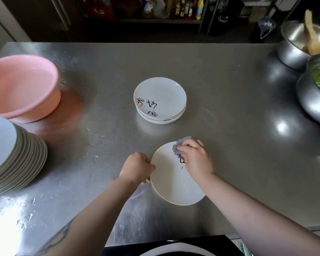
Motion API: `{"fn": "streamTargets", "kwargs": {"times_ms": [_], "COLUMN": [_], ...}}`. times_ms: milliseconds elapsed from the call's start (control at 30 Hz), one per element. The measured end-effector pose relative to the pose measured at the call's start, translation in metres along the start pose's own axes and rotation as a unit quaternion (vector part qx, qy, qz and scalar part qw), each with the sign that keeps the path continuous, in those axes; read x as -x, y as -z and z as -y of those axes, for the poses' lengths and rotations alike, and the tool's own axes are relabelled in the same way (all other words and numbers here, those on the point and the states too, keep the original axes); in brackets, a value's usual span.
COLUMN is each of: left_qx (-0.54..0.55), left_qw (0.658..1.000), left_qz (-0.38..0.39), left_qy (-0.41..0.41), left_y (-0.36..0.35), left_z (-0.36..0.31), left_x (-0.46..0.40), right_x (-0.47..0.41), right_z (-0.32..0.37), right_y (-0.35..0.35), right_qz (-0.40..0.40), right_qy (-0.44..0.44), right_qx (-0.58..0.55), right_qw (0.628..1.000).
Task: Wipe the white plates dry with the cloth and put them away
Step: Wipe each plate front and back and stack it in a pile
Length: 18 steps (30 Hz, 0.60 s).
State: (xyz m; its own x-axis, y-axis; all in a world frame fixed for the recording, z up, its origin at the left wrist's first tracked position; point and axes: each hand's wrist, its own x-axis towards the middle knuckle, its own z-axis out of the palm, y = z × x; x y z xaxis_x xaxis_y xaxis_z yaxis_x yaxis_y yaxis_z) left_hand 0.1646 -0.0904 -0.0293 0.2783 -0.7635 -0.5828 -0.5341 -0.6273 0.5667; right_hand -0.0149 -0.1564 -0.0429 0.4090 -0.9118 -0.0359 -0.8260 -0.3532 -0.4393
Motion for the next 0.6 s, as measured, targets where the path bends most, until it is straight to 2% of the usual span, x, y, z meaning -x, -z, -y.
{"fn": "streamTargets", "kwargs": {"times_ms": [67,100,233,333,467,533,600], "left_qx": [-0.008,-0.025,-0.047,-0.027,0.040,0.068,0.052], "left_qw": [0.999,0.999,0.992,0.993,0.990,0.991,0.996], "left_qz": [0.048,0.046,-0.095,-0.093,-0.136,-0.117,-0.066], "left_qy": [0.007,0.003,-0.063,-0.066,-0.017,0.001,0.008], "left_y": [-0.004,-0.005,-0.002,-0.001,0.000,-0.003,-0.005], "left_z": [0.004,0.003,-0.012,-0.018,0.000,0.009,0.010], "left_x": [0.006,0.006,-0.007,-0.013,-0.004,0.004,0.008], "right_x": [0.003,0.004,0.004,0.002,-0.001,-0.001,-0.001], "right_z": [0.002,0.006,0.019,0.019,-0.003,-0.013,-0.013], "right_y": [-0.001,-0.002,-0.007,-0.007,0.002,0.004,0.003], "right_qz": [0.000,0.002,0.021,0.033,-0.002,-0.003,-0.004], "right_qy": [-0.014,-0.014,0.048,0.064,-0.002,-0.022,-0.032], "right_qx": [0.020,0.017,-0.042,-0.025,0.035,0.068,0.045], "right_qw": [1.000,1.000,0.998,0.997,0.999,0.997,0.998]}}
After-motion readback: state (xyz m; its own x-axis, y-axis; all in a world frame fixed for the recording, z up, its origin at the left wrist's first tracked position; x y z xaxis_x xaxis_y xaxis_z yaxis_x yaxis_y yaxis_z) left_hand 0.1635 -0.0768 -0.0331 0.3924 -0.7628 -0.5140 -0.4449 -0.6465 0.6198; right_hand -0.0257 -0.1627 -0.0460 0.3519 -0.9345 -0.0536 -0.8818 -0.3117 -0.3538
